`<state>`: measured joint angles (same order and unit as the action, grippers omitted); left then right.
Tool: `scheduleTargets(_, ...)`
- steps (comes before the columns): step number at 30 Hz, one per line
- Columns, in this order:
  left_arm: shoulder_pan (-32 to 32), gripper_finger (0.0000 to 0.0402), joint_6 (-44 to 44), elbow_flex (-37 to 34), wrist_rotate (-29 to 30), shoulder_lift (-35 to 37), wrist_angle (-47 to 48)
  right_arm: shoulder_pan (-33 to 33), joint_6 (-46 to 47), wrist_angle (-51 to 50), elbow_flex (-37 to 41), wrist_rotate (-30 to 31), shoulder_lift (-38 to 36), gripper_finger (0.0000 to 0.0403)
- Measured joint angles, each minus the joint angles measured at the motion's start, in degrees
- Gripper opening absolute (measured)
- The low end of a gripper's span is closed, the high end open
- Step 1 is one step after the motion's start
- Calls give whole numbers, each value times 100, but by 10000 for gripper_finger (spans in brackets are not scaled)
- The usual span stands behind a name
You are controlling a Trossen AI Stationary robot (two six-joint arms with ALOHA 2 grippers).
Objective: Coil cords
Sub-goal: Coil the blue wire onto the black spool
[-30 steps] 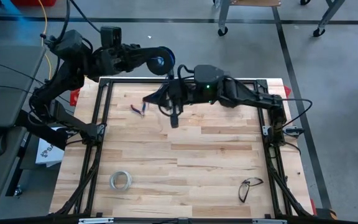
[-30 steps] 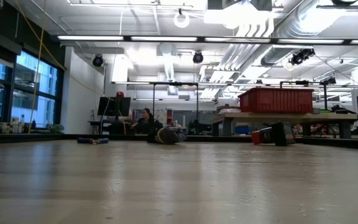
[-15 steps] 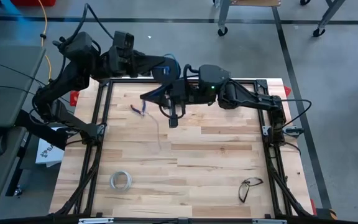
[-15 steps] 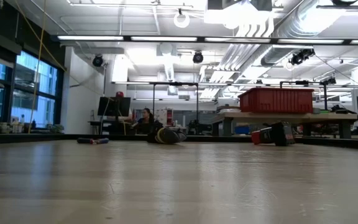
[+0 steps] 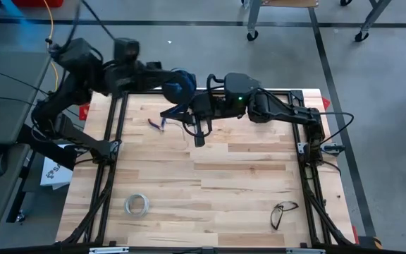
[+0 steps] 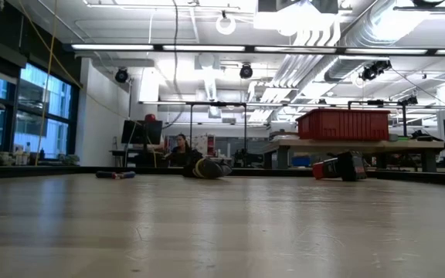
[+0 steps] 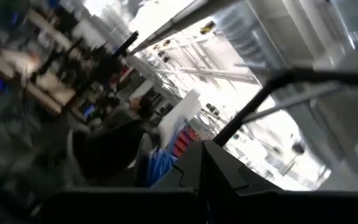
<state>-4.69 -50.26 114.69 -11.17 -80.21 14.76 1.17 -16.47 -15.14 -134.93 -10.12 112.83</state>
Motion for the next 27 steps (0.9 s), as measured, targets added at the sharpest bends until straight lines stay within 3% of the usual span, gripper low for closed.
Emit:
scheduleTargets(7,-1,0,2093,0,232,335,278,-35,715,-287,0,145,10,0)
scheduleTargets(12,-17,0,2975,0,675,454,333,-37,1315,-327,0,143,5,15)
scheduleTargets(18,-17,0,3294,0,705,527,353,-36,1621,-503,0,796,5,92)
scheduleTargets(23,-19,1,3653,0,727,670,497,-136,1611,-757,0,819,-60,160)
scheduleTargets(27,-20,1,3794,0,727,779,689,-257,1619,-1316,0,821,-98,186)
